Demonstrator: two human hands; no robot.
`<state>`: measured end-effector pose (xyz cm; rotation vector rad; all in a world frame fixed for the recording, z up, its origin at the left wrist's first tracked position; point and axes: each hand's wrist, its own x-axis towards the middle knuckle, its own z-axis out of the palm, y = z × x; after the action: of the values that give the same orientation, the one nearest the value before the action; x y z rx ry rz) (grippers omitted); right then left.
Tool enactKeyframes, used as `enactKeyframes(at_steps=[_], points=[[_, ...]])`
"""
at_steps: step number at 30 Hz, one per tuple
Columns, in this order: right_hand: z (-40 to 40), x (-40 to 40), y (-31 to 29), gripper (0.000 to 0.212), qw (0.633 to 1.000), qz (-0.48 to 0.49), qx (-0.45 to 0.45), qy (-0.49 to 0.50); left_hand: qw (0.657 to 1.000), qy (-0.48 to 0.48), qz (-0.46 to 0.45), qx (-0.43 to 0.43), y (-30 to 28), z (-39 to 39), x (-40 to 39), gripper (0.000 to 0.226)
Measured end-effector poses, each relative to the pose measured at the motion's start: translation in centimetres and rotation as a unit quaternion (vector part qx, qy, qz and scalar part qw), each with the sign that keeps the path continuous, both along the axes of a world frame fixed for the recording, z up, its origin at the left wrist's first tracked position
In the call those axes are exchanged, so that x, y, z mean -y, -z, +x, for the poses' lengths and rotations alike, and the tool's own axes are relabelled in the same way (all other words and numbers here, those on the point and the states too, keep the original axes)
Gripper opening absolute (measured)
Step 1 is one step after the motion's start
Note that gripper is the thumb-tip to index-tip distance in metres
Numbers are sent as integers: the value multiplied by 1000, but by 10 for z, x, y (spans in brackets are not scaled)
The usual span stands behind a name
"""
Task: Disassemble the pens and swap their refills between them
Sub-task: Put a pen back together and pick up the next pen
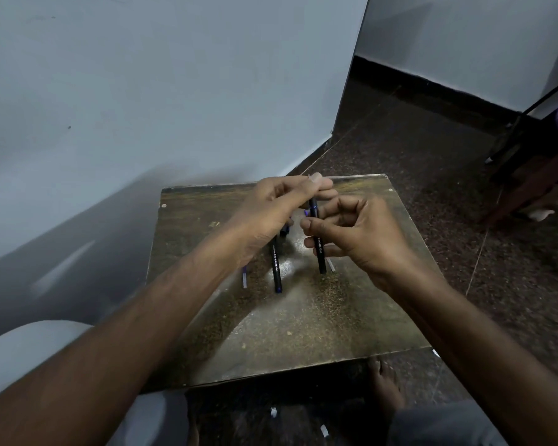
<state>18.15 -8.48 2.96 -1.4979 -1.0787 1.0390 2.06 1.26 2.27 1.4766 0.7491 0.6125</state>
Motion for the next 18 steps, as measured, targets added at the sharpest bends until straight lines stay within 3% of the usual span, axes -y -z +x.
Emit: enactKeyframes(at_steps=[2,5,8,11,14,18], points=[[1,-1,0,16,1000,-14,3,10,1000,19,8,16,1,-3,1,27],[0,-1,-1,17,1000,-17,3,0,998,-50,39,15,6,-5,-3,10],[-5,1,0,18,999,-3,31,-18,993,-117,32,-16,6,-4,-4,36],[-7,2,2,19,999,-1,46,-10,996,-73,2,-49,7,-2,-3,51],[-4,2,2,19,999,-11,41,18,1000,-14,-19,-11,3,-2,1,29],[-4,2,1,21,998,-18,57,9,996,-78,42,-3,5,-6,-1,7]])
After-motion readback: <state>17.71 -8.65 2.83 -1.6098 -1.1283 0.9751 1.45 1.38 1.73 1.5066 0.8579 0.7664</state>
